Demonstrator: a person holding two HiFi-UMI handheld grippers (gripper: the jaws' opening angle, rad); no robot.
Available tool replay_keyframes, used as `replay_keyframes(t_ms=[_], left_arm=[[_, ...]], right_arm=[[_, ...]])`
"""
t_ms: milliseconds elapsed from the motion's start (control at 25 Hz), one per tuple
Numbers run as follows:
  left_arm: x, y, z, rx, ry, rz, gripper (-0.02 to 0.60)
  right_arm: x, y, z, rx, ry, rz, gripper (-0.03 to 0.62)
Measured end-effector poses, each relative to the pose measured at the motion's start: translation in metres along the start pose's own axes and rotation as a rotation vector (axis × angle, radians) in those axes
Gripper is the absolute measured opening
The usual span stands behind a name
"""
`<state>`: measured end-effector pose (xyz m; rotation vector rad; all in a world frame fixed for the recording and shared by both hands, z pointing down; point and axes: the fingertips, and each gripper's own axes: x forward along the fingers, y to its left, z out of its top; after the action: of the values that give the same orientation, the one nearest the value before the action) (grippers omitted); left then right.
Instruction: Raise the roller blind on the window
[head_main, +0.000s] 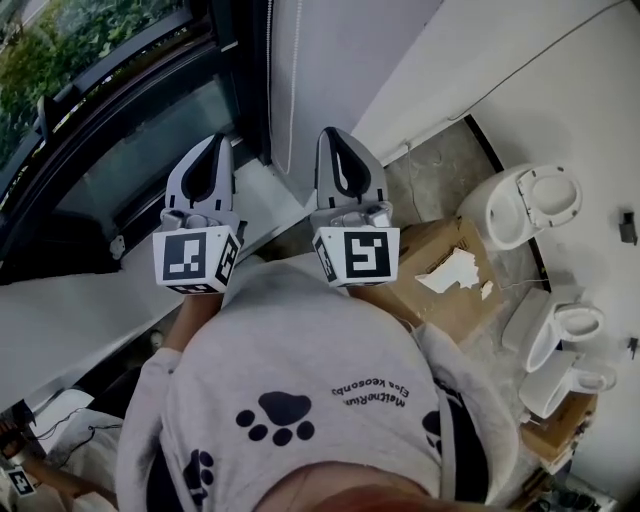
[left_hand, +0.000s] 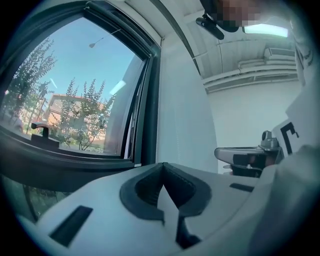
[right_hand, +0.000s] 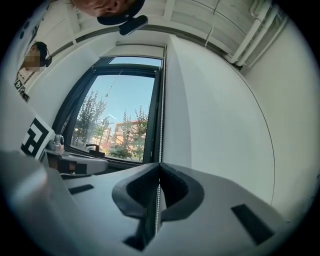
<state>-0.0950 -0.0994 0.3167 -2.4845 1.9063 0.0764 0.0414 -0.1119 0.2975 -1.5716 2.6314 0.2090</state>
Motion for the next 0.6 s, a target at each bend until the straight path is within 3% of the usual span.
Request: replay_keyframes(t_ms=[600], left_arm=[[0.017,0.005,-0.001,0.024,-0.003,-0.090,0.009]], right_arm=[[0.012,0.004,-0.007,-0.064,0.024,-0.096,0.008]])
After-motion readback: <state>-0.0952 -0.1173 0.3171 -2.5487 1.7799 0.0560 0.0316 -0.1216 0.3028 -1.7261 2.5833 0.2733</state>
